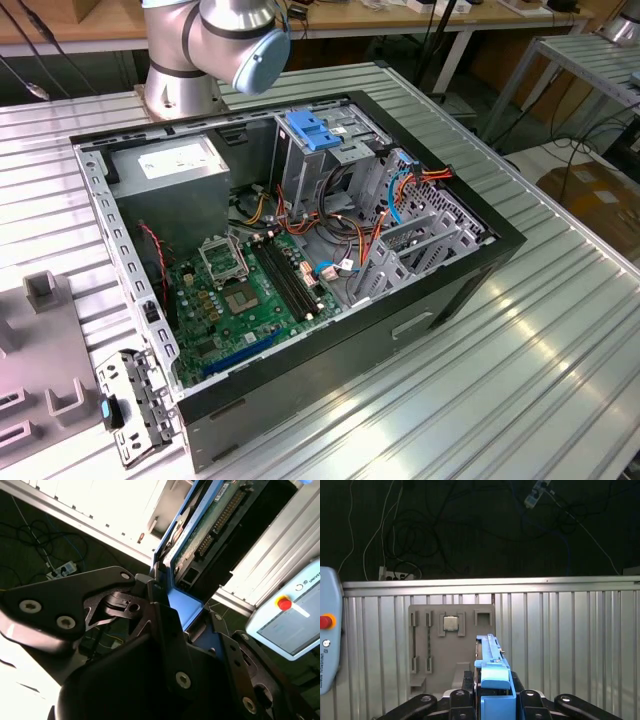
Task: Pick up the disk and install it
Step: 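Pick up the disk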
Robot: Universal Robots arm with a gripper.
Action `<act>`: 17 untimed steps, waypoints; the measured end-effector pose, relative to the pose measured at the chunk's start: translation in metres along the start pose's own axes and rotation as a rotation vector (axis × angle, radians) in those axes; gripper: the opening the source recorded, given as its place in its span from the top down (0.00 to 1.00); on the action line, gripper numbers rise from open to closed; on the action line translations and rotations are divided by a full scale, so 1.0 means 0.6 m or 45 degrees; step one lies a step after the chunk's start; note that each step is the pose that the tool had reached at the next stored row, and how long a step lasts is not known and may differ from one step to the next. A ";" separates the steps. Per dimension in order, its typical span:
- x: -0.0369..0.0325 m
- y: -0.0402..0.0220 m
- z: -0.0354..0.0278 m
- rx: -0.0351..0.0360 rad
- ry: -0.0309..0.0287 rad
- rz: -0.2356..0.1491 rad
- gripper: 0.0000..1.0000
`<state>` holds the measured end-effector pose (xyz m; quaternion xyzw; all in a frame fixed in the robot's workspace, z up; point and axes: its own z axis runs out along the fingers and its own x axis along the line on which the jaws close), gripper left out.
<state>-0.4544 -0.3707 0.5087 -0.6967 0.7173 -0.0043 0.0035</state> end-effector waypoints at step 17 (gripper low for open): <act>0.000 -0.014 0.000 0.0000 0.0000 0.000 0.63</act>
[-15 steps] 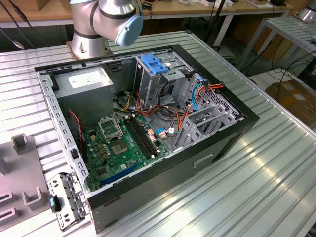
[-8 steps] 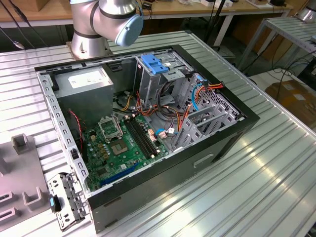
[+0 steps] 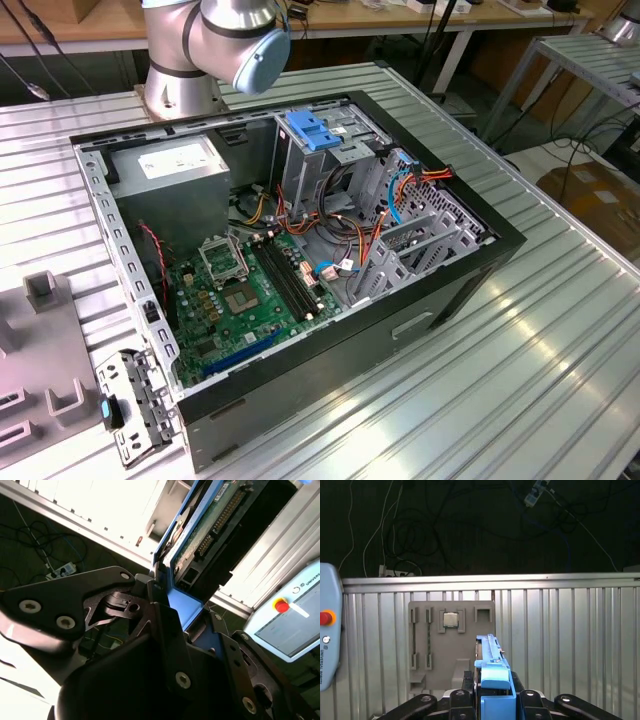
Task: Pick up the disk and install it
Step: 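Pick up the disk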
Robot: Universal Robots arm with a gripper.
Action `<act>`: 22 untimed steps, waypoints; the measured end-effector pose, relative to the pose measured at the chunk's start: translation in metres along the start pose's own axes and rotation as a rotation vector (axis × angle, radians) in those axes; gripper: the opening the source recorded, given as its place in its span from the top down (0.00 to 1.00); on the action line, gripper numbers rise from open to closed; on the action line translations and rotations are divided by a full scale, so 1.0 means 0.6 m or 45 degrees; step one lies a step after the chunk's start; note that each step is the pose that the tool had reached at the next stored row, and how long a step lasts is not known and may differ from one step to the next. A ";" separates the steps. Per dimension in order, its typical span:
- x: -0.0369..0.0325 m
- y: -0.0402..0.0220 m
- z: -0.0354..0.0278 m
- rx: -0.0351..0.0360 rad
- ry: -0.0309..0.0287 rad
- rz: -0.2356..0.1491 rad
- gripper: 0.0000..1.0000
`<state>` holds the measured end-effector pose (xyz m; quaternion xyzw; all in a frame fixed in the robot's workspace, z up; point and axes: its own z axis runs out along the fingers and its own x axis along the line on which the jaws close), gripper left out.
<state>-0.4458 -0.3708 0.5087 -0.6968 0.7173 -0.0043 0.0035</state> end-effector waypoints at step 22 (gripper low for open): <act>-0.001 -0.019 0.000 0.0000 0.0000 0.000 0.63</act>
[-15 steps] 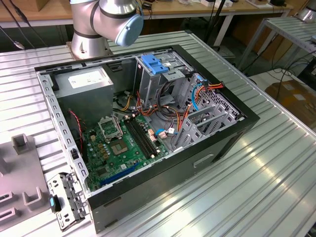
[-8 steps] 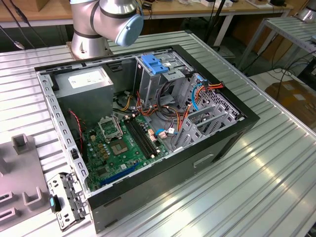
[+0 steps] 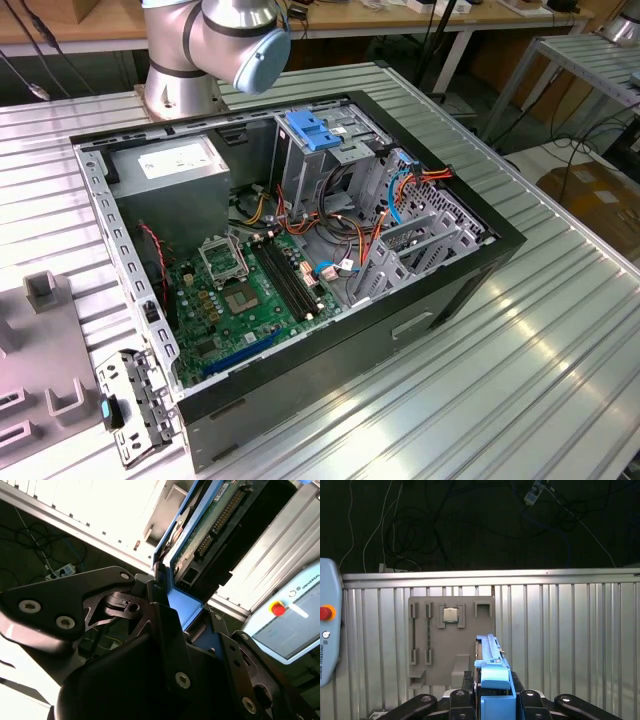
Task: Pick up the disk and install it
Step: 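Pick up the disk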
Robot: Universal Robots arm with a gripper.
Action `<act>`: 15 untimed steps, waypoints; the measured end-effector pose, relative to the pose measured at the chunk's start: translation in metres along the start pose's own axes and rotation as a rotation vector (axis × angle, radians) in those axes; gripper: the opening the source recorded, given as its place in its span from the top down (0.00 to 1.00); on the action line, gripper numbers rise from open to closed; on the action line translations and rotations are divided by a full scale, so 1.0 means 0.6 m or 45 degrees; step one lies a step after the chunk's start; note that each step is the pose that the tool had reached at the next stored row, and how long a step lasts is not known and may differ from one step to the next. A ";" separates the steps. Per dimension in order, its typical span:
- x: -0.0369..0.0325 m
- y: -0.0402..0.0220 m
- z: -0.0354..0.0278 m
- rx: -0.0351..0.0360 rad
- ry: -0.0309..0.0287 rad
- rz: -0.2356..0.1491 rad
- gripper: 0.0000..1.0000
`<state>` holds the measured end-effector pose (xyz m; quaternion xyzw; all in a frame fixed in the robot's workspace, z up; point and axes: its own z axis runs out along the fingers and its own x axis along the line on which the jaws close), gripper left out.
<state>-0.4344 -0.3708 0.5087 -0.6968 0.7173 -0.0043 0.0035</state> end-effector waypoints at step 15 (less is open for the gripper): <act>0.000 -0.013 0.000 0.0000 0.0001 0.000 0.63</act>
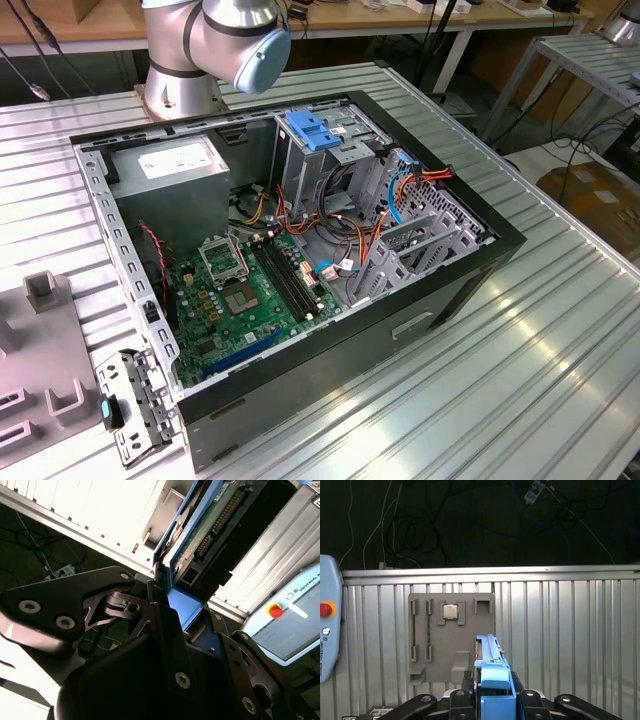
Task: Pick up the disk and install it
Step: 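Pick up the disk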
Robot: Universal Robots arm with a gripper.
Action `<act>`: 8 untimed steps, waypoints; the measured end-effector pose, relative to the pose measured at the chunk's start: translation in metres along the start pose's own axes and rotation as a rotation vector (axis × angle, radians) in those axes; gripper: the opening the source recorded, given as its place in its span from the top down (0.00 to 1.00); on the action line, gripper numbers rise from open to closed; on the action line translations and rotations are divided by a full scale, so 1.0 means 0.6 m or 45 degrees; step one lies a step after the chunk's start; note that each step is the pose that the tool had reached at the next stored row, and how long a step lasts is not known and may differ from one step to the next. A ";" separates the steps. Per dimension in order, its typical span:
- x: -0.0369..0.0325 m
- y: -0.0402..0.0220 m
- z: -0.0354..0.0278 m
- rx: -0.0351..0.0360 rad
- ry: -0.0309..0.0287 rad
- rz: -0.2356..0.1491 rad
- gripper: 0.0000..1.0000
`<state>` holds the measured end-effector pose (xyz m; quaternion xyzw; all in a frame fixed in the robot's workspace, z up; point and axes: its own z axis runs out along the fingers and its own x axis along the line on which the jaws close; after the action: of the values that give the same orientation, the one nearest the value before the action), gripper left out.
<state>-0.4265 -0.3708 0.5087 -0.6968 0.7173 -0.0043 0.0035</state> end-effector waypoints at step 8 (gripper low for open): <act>-0.001 -0.019 0.000 0.0000 0.0005 0.000 0.63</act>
<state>-0.4153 -0.3708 0.5087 -0.6968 0.7173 -0.0044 0.0033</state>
